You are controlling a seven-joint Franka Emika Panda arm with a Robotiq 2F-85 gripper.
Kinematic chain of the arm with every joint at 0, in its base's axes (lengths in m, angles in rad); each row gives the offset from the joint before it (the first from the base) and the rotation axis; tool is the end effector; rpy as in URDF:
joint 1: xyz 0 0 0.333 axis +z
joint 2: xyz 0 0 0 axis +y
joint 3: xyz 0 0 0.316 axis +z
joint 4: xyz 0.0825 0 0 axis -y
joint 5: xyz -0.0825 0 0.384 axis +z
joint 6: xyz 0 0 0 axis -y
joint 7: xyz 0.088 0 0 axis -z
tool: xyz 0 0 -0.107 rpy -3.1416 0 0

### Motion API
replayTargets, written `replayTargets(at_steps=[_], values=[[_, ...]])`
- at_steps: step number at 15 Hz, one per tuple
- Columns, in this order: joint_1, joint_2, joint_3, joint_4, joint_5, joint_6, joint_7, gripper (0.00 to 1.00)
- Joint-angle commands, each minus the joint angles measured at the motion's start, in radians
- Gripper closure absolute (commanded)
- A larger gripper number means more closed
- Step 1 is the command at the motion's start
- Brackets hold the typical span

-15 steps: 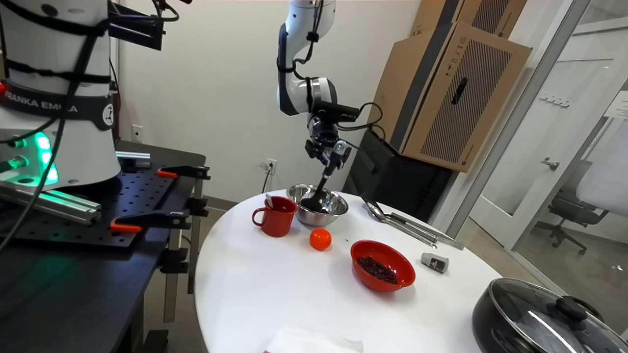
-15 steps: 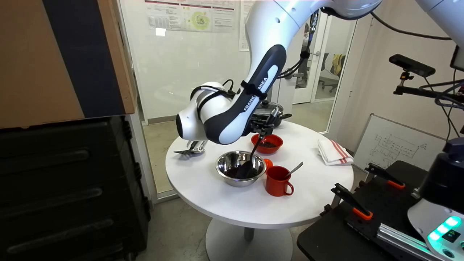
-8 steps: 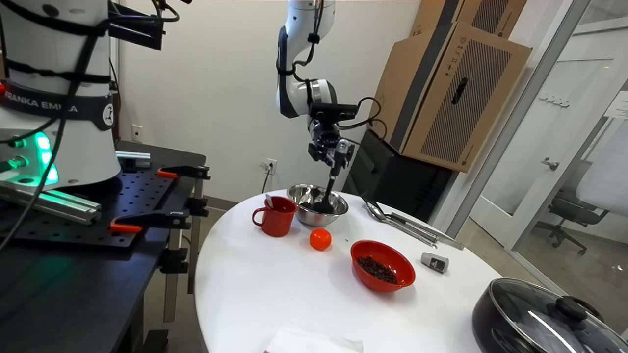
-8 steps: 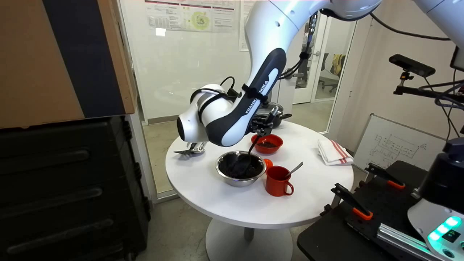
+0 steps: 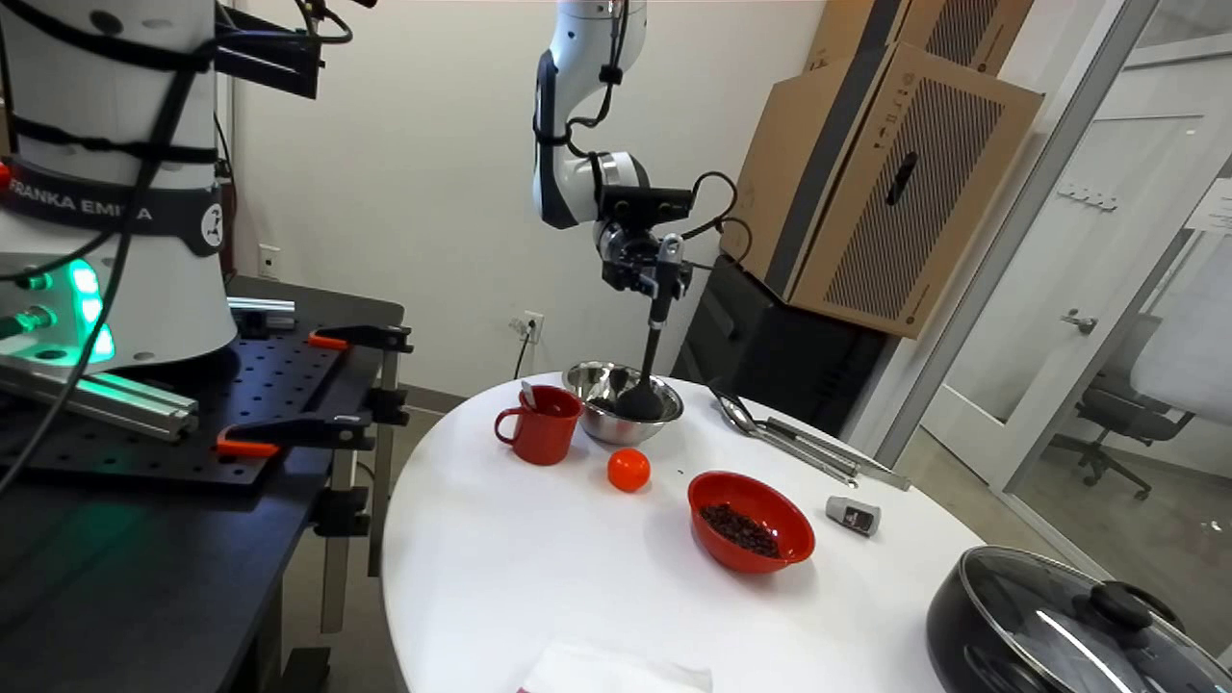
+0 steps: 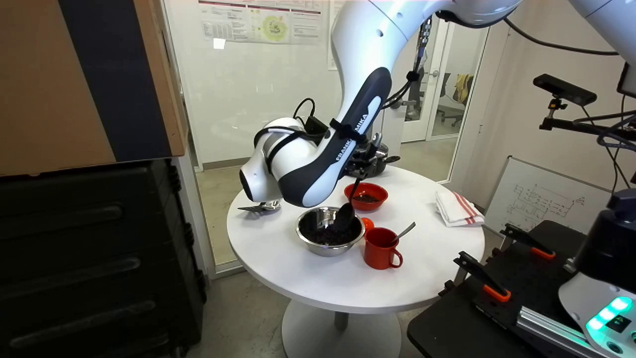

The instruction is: Pick the spoon and stir the contents in the silver bowl

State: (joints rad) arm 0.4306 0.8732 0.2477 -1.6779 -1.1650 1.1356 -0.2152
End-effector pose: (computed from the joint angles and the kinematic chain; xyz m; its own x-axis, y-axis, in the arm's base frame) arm 0.5096 0.2380 0.1300 0.2373 0.0225 -0.9712 0.9710 0.0232 0.2378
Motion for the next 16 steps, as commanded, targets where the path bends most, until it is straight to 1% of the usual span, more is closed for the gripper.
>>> replayTargets(at_steps=[1, 3, 8, 16], values=[[0.004, 0.013, 0.013, 0.012, -0.034, -0.043, -0.087, 0.92], [-0.008, 0.025, 0.027, 0.018, -0.029, -0.02, -0.152, 0.92], [-0.016, 0.058, 0.043, 0.028, -0.021, 0.005, -0.236, 0.92], [-0.005, 0.085, 0.032, 0.045, -0.022, 0.043, -0.135, 0.92]])
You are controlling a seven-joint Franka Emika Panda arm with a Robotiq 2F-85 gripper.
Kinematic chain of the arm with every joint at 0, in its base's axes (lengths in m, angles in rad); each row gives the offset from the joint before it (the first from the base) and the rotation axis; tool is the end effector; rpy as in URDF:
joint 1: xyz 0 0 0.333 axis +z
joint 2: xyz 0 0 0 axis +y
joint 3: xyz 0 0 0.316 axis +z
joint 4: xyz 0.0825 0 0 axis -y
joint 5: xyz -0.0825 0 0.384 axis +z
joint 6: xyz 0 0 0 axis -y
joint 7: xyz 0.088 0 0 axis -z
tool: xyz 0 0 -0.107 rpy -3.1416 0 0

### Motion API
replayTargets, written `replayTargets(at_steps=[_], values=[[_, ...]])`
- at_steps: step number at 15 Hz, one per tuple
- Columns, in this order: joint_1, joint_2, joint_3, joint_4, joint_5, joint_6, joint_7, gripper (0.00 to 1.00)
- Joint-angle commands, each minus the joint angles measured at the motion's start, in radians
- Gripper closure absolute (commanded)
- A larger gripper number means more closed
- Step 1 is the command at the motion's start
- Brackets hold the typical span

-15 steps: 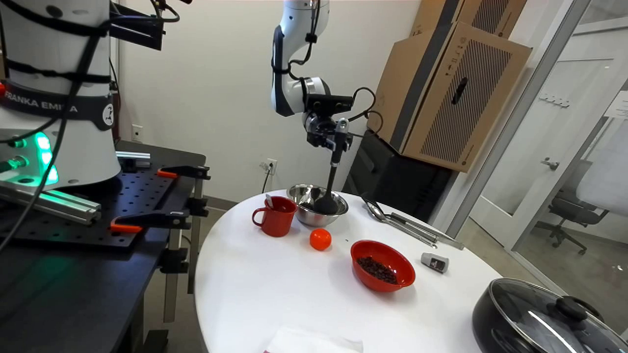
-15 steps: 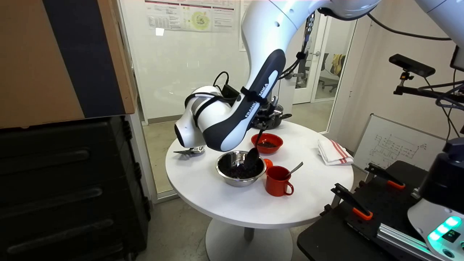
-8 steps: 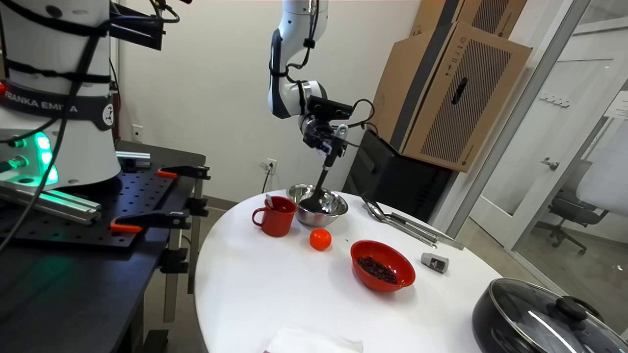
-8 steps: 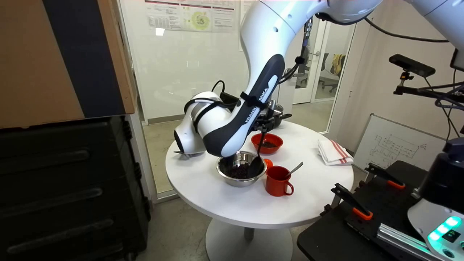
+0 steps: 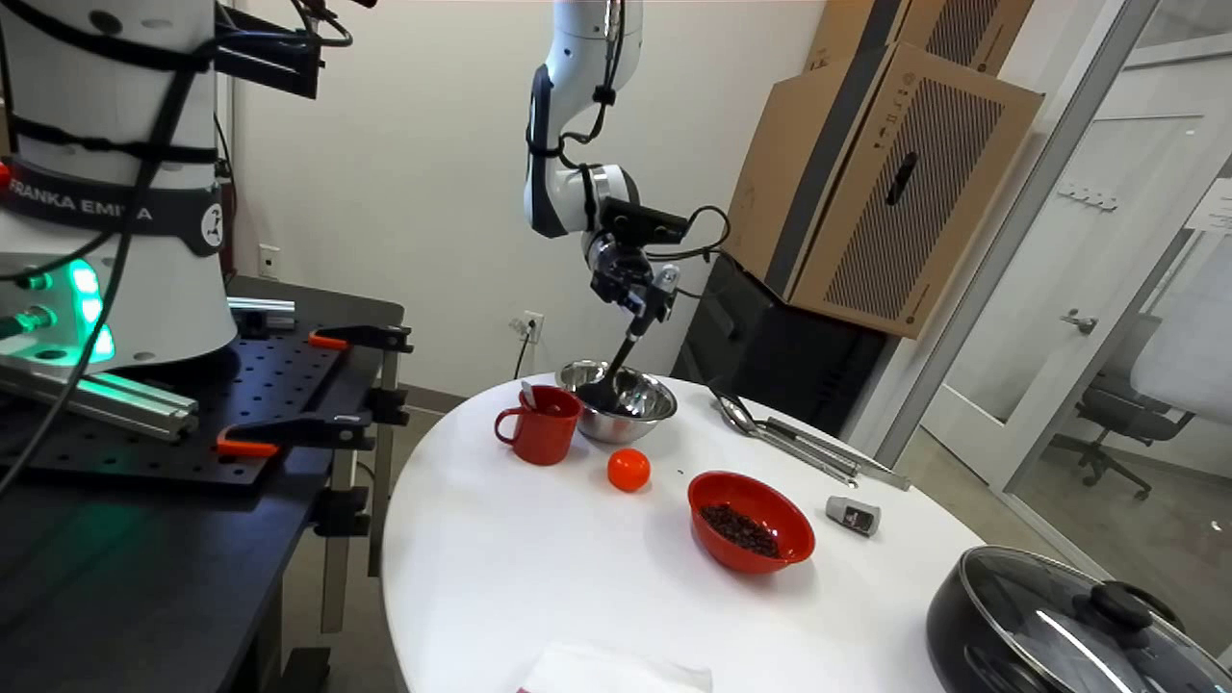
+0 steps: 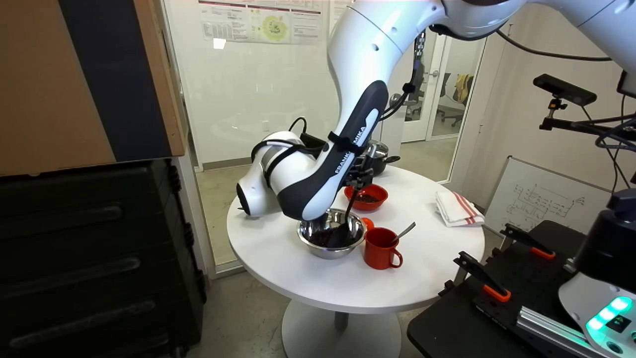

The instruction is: Pick the spoon and stir the contents in the silver bowl

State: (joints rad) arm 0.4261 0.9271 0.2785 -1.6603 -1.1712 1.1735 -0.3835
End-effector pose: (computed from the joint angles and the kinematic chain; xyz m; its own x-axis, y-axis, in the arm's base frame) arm 0.5008 0.2514 0.1013 0.0272 0.0611 -0.9978 0.9979 0.0565 0.0307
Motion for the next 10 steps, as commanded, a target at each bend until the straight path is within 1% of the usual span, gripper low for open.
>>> replayTargets(at_steps=[1, 5, 10], values=[[0.001, 0.034, -0.003, 0.028, -0.02, 0.004, 0.048, 0.92], [0.007, 0.055, -0.022, 0.034, -0.036, -0.01, 0.103, 0.92], [0.018, 0.073, -0.052, 0.045, -0.092, -0.04, 0.185, 0.92]])
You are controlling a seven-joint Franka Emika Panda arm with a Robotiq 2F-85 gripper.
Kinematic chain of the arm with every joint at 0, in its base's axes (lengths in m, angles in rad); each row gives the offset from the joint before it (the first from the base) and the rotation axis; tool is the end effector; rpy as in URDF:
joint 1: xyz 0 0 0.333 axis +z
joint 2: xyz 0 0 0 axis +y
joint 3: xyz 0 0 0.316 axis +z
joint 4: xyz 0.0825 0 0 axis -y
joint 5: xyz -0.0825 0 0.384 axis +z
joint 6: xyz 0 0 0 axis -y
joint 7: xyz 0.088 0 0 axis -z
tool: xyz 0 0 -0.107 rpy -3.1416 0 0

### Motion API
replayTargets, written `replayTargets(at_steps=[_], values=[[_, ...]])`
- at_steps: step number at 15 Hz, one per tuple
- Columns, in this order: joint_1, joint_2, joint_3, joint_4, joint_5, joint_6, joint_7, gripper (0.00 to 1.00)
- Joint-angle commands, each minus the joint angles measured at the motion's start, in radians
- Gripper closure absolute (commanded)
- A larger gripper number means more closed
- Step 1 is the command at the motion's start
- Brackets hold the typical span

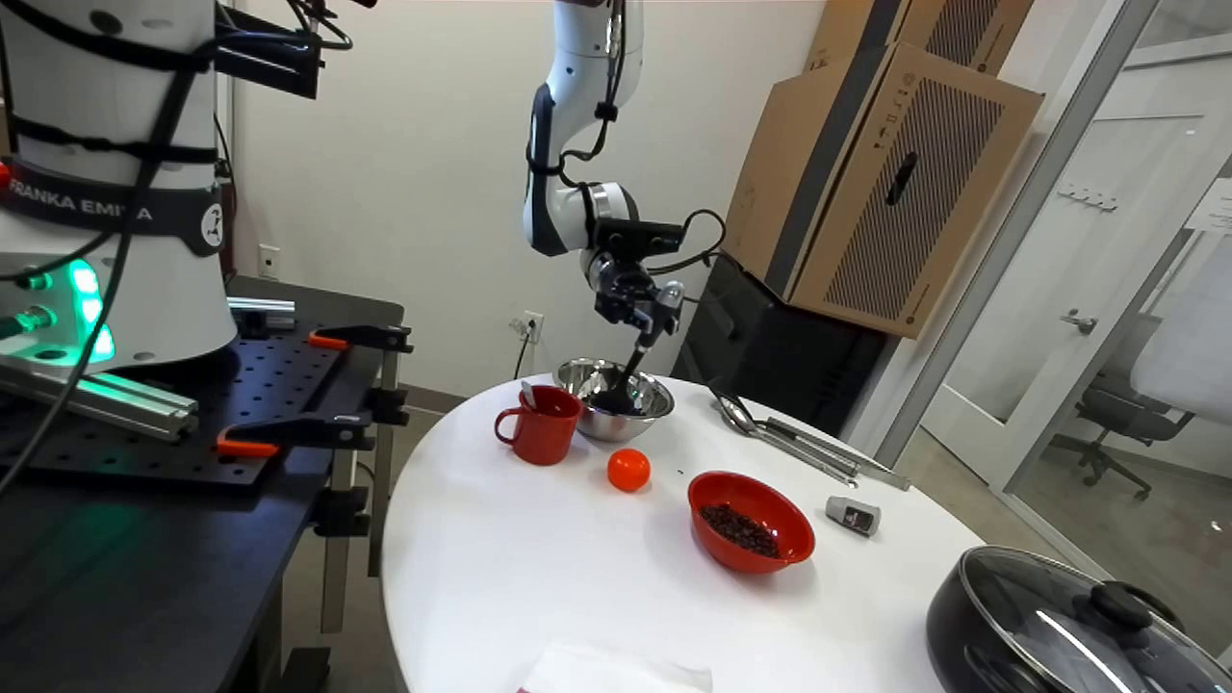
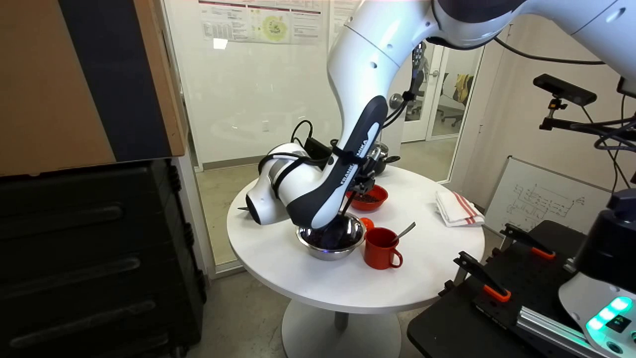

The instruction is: Pick the spoon and stir the contents in the silver bowl

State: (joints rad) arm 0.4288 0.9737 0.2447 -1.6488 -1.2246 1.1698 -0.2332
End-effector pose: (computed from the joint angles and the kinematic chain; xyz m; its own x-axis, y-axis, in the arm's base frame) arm 0.5074 0.2338 0.0810 0.1773 0.0143 -0.9840 0.9807 0.0805 0.1779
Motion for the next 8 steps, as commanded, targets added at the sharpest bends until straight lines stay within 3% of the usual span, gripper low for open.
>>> replayTargets(at_steps=[1, 5, 8], values=[[0.016, 0.026, -0.021, 0.032, -0.047, -0.044, 0.044, 0.92], [0.022, 0.023, -0.029, 0.021, -0.083, -0.088, 0.048, 0.92], [0.018, 0.018, -0.016, 0.011, -0.087, -0.135, -0.053, 0.92]])
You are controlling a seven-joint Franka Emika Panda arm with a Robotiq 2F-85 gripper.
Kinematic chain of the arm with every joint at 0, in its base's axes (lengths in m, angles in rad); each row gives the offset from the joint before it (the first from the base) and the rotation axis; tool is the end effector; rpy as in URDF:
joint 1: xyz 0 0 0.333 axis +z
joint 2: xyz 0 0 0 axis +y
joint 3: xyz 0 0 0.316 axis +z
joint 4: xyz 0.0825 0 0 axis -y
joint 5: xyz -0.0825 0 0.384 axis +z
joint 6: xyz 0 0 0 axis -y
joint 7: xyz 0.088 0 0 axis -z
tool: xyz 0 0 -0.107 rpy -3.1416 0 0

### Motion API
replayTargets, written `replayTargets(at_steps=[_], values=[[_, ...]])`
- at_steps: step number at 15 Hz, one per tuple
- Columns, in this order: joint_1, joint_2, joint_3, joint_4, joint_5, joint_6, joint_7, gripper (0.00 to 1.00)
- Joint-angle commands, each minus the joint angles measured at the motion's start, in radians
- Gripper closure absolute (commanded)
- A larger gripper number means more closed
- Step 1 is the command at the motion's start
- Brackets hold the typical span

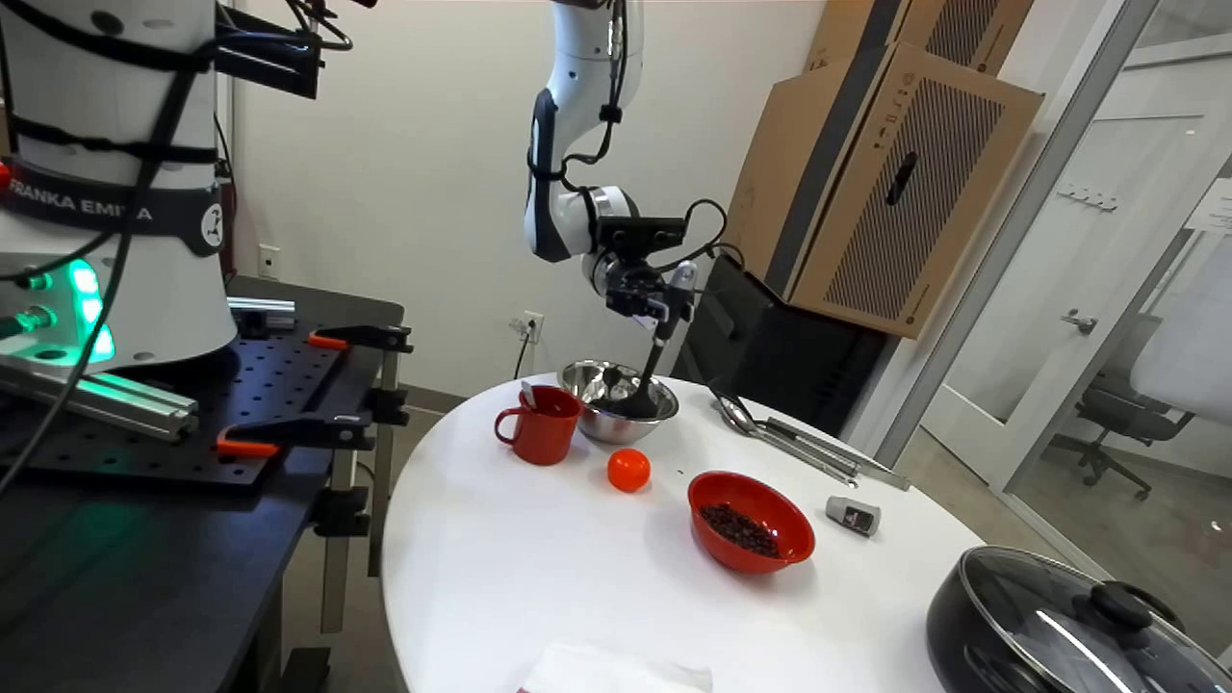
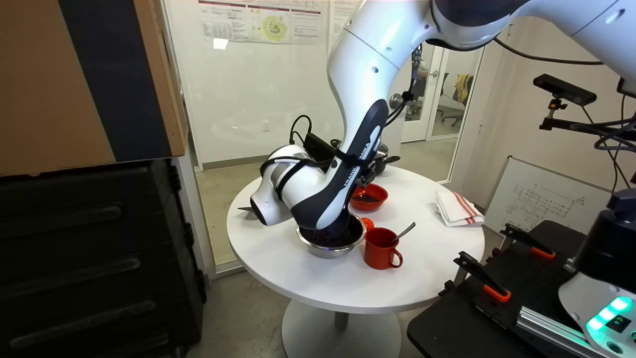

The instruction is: Pick the spoon and stir the contents in the silver bowl

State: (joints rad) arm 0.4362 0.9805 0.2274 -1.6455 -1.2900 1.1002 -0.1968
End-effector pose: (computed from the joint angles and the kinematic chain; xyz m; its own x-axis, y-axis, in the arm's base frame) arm 0.5143 0.2241 0.0888 0.2495 -0.0737 -0.9656 0.9628 0.1254 0.2392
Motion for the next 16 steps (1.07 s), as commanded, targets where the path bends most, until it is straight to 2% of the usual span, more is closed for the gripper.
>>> replayTargets(at_steps=[1, 7, 11, 16], values=[[0.004, 0.008, 0.013, 0.002, -0.018, -0.069, -0.15, 0.92], [-0.029, 0.02, 0.064, 0.006, -0.011, -0.001, -0.423, 0.92], [-0.022, 0.046, 0.062, 0.029, -0.003, 0.033, -0.355, 0.92], [0.0, 0.068, 0.036, 0.049, -0.024, 0.017, -0.244, 0.92]])
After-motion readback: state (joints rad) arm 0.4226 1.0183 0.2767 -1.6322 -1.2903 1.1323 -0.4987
